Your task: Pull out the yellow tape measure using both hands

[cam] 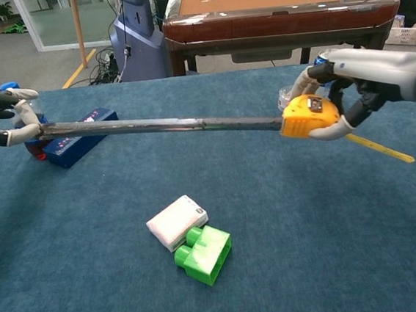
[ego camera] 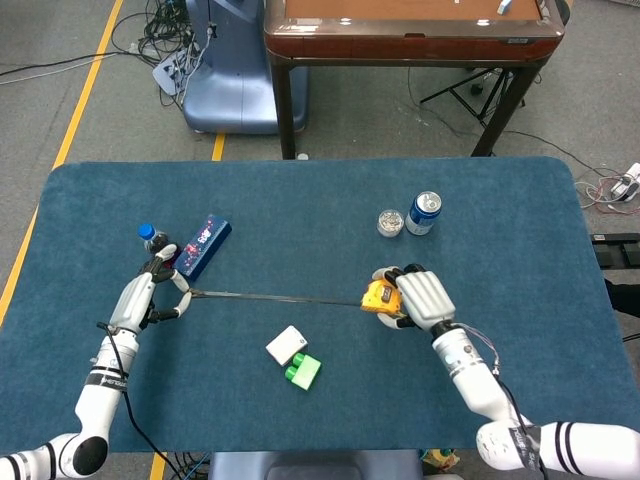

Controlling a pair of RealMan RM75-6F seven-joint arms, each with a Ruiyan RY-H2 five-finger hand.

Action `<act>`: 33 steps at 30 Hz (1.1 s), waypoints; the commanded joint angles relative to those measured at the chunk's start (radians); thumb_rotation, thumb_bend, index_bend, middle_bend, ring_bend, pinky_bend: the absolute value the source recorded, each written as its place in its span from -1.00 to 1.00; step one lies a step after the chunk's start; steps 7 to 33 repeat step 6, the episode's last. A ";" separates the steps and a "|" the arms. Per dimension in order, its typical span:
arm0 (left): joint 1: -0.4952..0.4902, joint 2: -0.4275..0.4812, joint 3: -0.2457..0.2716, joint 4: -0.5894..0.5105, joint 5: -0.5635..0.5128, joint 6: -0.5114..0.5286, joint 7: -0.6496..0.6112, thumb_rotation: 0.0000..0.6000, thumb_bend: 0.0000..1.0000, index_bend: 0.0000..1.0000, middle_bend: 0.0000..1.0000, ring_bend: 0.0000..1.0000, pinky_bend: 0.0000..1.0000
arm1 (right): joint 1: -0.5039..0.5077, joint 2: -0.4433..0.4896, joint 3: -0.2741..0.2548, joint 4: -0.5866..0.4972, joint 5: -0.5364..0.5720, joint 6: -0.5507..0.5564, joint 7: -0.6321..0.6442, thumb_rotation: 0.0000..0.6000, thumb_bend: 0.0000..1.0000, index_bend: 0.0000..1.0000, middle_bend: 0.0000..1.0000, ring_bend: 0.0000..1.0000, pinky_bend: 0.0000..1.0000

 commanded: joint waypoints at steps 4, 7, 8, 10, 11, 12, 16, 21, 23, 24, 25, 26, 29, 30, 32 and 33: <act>0.005 -0.004 0.004 -0.008 0.004 0.003 0.004 1.00 -0.06 0.14 -0.87 -1.00 -1.00 | -0.041 0.041 -0.020 -0.018 -0.048 0.007 0.043 1.00 0.44 0.34 0.31 0.07 -0.59; 0.005 -0.005 0.003 -0.009 0.001 0.001 0.006 1.00 -0.06 0.14 -0.87 -1.00 -1.00 | -0.046 0.044 -0.019 -0.018 -0.053 0.005 0.046 1.00 0.44 0.34 0.32 0.07 -0.59; 0.005 -0.005 0.003 -0.009 0.001 0.001 0.006 1.00 -0.06 0.14 -0.87 -1.00 -1.00 | -0.046 0.044 -0.019 -0.018 -0.053 0.005 0.046 1.00 0.44 0.34 0.32 0.07 -0.59; 0.005 -0.005 0.003 -0.009 0.001 0.001 0.006 1.00 -0.06 0.14 -0.87 -1.00 -1.00 | -0.046 0.044 -0.019 -0.018 -0.053 0.005 0.046 1.00 0.44 0.34 0.32 0.07 -0.59; 0.005 -0.005 0.003 -0.009 0.001 0.001 0.006 1.00 -0.06 0.14 -0.87 -1.00 -1.00 | -0.046 0.044 -0.019 -0.018 -0.053 0.005 0.046 1.00 0.44 0.34 0.32 0.07 -0.59; 0.005 -0.005 0.003 -0.009 0.001 0.001 0.006 1.00 -0.06 0.14 -0.87 -1.00 -1.00 | -0.046 0.044 -0.019 -0.018 -0.053 0.005 0.046 1.00 0.44 0.34 0.32 0.07 -0.59; 0.005 -0.005 0.003 -0.009 0.001 0.001 0.006 1.00 -0.06 0.14 -0.87 -1.00 -1.00 | -0.046 0.044 -0.019 -0.018 -0.053 0.005 0.046 1.00 0.44 0.34 0.32 0.07 -0.59; 0.005 -0.005 0.003 -0.009 0.001 0.001 0.006 1.00 -0.06 0.14 -0.87 -1.00 -1.00 | -0.046 0.044 -0.019 -0.018 -0.053 0.005 0.046 1.00 0.44 0.34 0.32 0.07 -0.59; 0.005 -0.005 0.003 -0.009 0.001 0.001 0.006 1.00 -0.06 0.14 -0.87 -1.00 -1.00 | -0.046 0.044 -0.019 -0.018 -0.053 0.005 0.046 1.00 0.44 0.34 0.32 0.07 -0.59; 0.005 -0.005 0.003 -0.009 0.001 0.001 0.006 1.00 -0.06 0.14 -0.87 -1.00 -1.00 | -0.046 0.044 -0.019 -0.018 -0.053 0.005 0.046 1.00 0.44 0.34 0.32 0.07 -0.59; 0.005 -0.005 0.003 -0.009 0.001 0.001 0.006 1.00 -0.06 0.14 -0.87 -1.00 -1.00 | -0.046 0.044 -0.019 -0.018 -0.053 0.005 0.046 1.00 0.44 0.34 0.32 0.07 -0.59; 0.005 -0.005 0.003 -0.009 0.001 0.001 0.006 1.00 -0.06 0.14 -0.87 -1.00 -1.00 | -0.046 0.044 -0.019 -0.018 -0.053 0.005 0.046 1.00 0.44 0.34 0.32 0.07 -0.59; 0.005 -0.005 0.003 -0.009 0.001 0.001 0.006 1.00 -0.06 0.14 -0.87 -1.00 -1.00 | -0.046 0.044 -0.019 -0.018 -0.053 0.005 0.046 1.00 0.44 0.34 0.32 0.07 -0.59; 0.005 -0.005 0.003 -0.009 0.001 0.001 0.006 1.00 -0.06 0.14 -0.87 -1.00 -1.00 | -0.046 0.044 -0.019 -0.018 -0.053 0.005 0.046 1.00 0.44 0.34 0.32 0.07 -0.59; 0.005 -0.005 0.003 -0.009 0.001 0.001 0.006 1.00 -0.06 0.14 -0.87 -1.00 -1.00 | -0.046 0.044 -0.019 -0.018 -0.053 0.005 0.046 1.00 0.44 0.34 0.32 0.07 -0.59; 0.005 -0.005 0.003 -0.009 0.001 0.001 0.006 1.00 -0.06 0.14 -0.87 -1.00 -1.00 | -0.046 0.044 -0.019 -0.018 -0.053 0.005 0.046 1.00 0.44 0.34 0.32 0.07 -0.59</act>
